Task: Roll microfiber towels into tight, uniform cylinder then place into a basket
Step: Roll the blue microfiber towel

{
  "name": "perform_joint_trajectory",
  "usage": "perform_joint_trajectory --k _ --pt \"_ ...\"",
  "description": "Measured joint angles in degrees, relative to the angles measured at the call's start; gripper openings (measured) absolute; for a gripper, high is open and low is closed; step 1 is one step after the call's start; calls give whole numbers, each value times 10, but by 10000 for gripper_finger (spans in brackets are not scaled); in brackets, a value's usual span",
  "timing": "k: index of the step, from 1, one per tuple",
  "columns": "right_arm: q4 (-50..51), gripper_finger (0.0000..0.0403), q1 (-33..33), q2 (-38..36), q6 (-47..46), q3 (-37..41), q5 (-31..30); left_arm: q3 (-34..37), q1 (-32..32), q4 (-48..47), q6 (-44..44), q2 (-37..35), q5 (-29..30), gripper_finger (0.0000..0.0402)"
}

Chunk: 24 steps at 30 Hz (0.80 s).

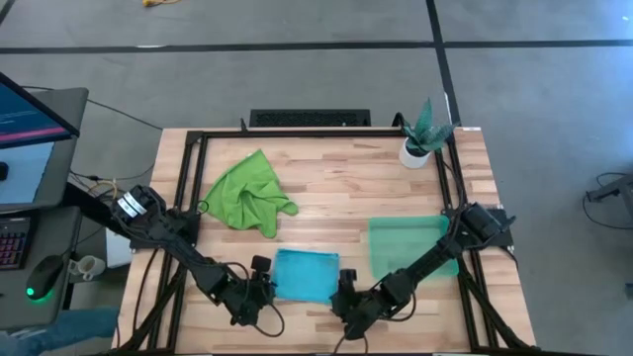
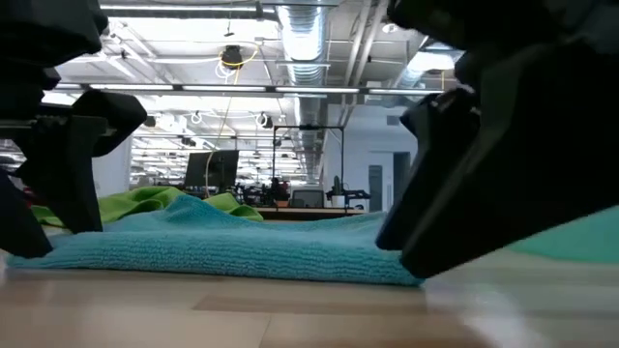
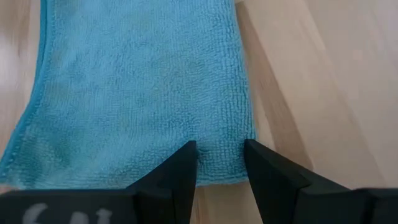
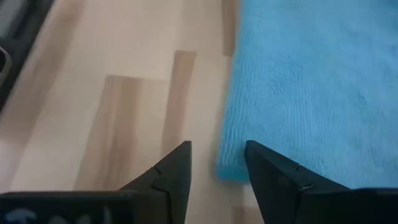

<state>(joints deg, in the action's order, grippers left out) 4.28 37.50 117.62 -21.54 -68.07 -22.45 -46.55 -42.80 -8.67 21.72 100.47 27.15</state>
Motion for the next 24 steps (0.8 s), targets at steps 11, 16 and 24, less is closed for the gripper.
perform_joint_trajectory --k 11,16,24 --pt "-8 160 -21 32 -68 -3 -5 1 6 7 10 -1 -30 129" --pt "-7 145 -21 32 -74 -3 -7 2 6 7 18 -1 -36 129" --pt "-6 121 -22 33 -87 -2 -6 2 7 8 59 0 -48 165"
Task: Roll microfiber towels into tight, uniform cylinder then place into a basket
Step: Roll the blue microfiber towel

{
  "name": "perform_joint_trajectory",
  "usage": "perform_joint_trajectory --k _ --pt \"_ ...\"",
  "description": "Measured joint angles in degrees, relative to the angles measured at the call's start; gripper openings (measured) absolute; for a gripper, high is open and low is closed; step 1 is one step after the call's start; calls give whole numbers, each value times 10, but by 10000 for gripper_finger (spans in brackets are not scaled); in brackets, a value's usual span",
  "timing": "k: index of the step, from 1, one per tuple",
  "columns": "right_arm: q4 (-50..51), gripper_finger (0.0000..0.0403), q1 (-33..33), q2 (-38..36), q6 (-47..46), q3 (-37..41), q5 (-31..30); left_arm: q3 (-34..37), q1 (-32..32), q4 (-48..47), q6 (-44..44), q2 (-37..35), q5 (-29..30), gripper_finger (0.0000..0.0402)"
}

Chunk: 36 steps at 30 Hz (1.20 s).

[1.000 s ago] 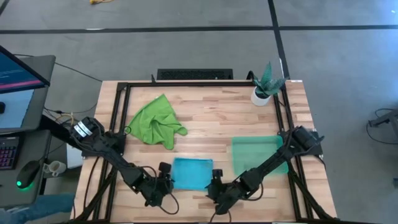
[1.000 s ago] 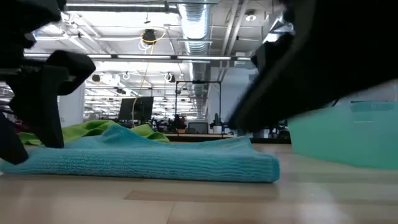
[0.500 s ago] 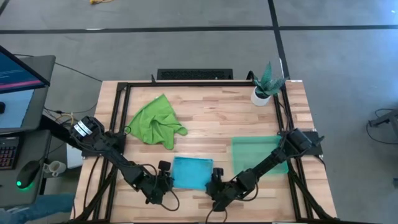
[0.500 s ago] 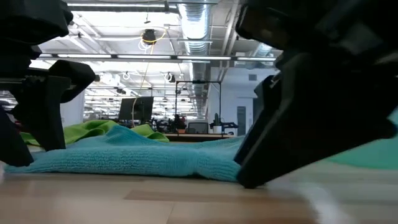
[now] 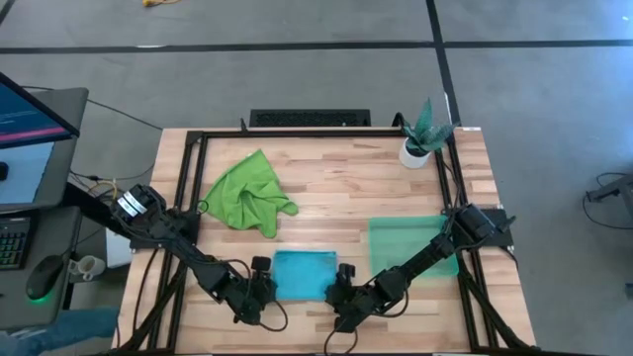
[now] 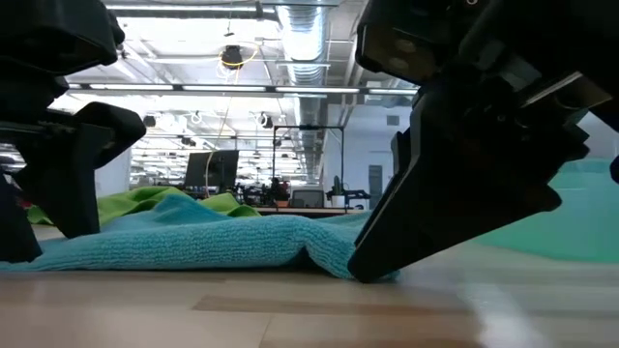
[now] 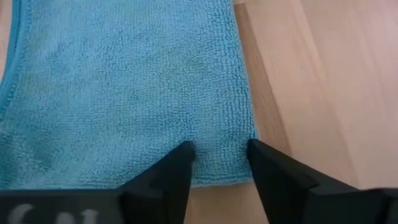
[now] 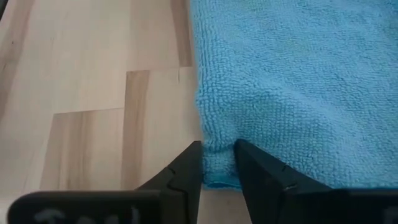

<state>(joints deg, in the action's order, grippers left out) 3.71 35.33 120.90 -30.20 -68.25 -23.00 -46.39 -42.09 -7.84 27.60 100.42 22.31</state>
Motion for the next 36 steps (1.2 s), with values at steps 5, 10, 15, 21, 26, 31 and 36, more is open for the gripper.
perform_joint_trajectory --k 5,10,15,21,26,31,36 --pt "0 119 0 0 -3 0 2 -17 0 -9 -15 2 -11 223" --pt "0 119 0 0 -4 1 3 -25 0 0 -39 3 -29 258" --pt "0 119 -2 0 -13 1 5 -20 -3 10 -38 3 -31 261" --pt "1 119 -2 0 -13 1 7 -20 -9 24 -42 3 -10 261" --pt "1 119 -2 0 -13 1 7 -23 -10 41 -24 34 -5 261" --pt "0 119 -2 0 -13 1 7 -26 -12 50 21 67 23 261" --pt "2 110 -1 -1 -14 2 21 -26 -15 43 47 69 32 225"
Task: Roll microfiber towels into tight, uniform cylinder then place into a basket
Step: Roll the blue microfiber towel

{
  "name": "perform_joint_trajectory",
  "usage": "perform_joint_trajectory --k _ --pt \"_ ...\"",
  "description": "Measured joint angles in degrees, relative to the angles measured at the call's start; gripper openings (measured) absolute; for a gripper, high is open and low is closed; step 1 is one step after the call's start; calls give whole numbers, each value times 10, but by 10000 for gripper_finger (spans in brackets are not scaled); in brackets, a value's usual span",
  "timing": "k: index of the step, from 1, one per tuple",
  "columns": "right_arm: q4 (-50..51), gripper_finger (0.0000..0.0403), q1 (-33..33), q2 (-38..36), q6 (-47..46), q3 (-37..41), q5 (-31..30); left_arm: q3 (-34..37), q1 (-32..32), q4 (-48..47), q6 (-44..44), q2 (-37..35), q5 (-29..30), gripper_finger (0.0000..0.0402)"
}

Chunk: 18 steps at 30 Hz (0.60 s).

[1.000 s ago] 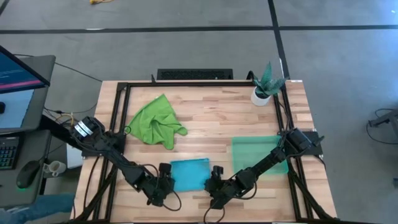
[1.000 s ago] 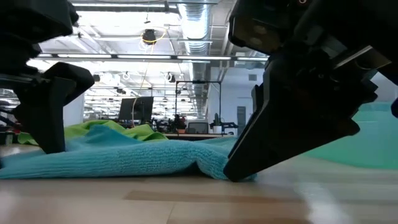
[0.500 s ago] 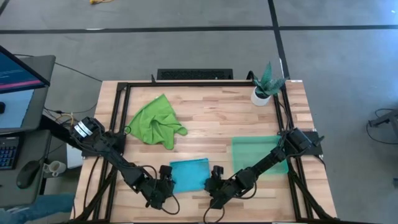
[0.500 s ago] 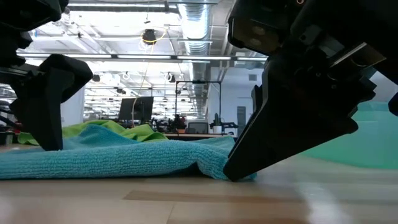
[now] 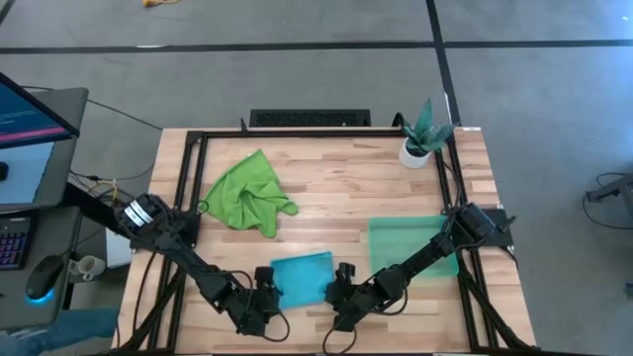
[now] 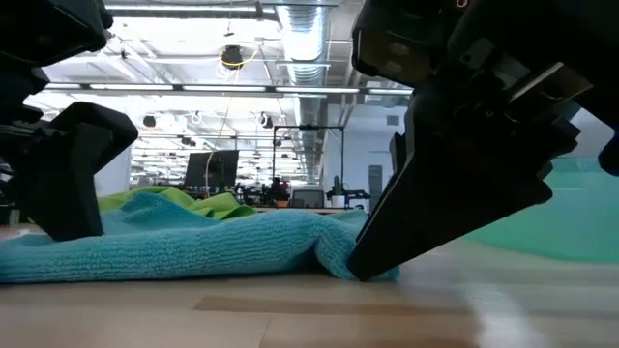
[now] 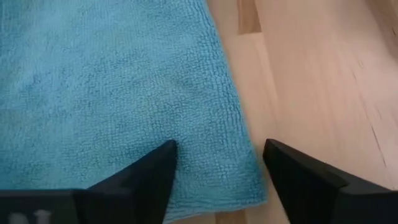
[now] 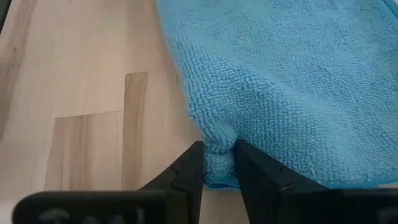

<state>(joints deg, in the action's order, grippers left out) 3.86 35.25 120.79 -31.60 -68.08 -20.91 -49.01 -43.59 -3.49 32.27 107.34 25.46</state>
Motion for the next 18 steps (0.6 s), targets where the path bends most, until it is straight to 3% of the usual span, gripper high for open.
perform_joint_trajectory --k 9,11,18 --pt "6 22 25 2 -1 -26 16 -2 -19 10 -1 3 0 25" --pt "7 10 29 3 -1 -34 37 -9 -23 4 4 3 -3 12" --pt "10 18 40 6 -34 -59 95 -44 -25 -41 38 -12 -69 23"
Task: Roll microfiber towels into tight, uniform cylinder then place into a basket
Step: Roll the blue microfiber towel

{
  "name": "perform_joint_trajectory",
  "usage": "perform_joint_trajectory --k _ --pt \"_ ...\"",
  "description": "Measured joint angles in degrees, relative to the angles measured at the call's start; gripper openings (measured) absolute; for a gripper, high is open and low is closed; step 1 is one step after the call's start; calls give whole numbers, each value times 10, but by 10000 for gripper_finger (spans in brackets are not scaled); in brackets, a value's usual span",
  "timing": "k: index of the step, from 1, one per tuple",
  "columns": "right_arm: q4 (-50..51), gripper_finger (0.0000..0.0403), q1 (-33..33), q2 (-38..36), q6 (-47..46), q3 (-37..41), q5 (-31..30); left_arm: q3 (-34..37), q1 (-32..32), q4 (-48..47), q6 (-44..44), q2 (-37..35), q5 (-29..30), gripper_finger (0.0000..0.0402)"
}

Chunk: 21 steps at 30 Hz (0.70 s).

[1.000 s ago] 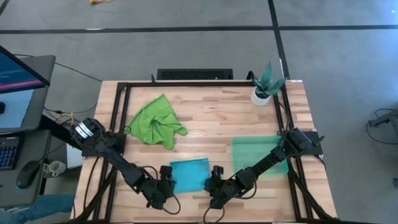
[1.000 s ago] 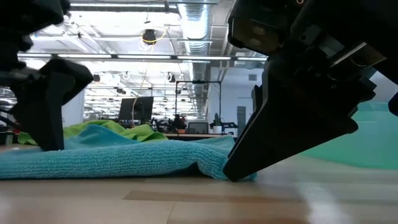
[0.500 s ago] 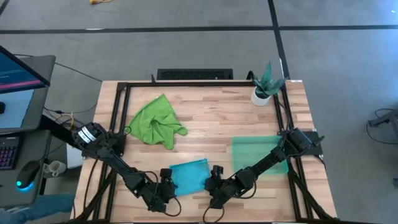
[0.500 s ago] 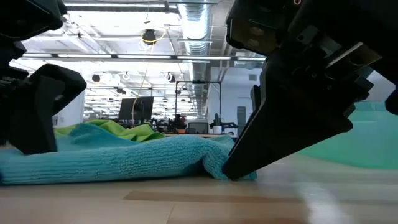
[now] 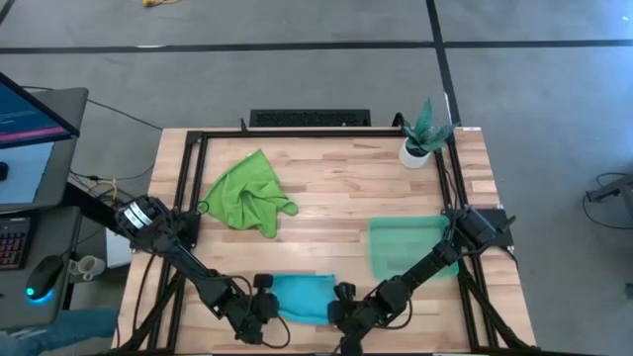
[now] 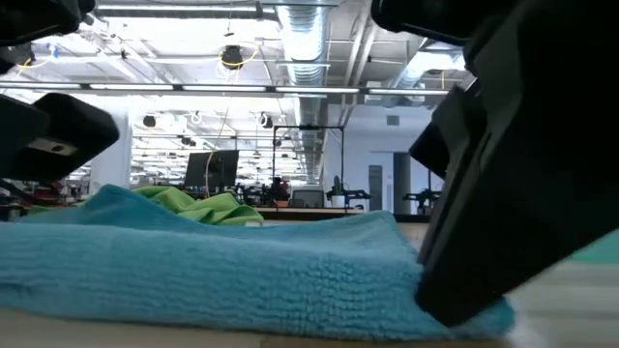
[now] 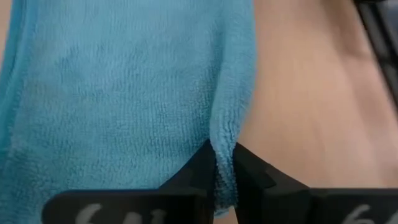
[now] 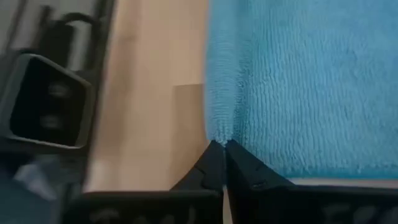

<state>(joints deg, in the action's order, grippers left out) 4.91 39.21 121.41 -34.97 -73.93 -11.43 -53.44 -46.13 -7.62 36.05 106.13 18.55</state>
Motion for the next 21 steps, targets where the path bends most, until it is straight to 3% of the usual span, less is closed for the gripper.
perform_joint_trajectory --k 4,14,21 --pt "-3 6 0 0 -25 -18 29 0 0 3 33 -14 -44 13" --pt "36 10 -17 0 -116 -49 31 -2 19 -11 172 -22 -134 23" --pt "44 17 -45 -1 -210 -50 40 -3 31 -23 181 -23 -156 16"
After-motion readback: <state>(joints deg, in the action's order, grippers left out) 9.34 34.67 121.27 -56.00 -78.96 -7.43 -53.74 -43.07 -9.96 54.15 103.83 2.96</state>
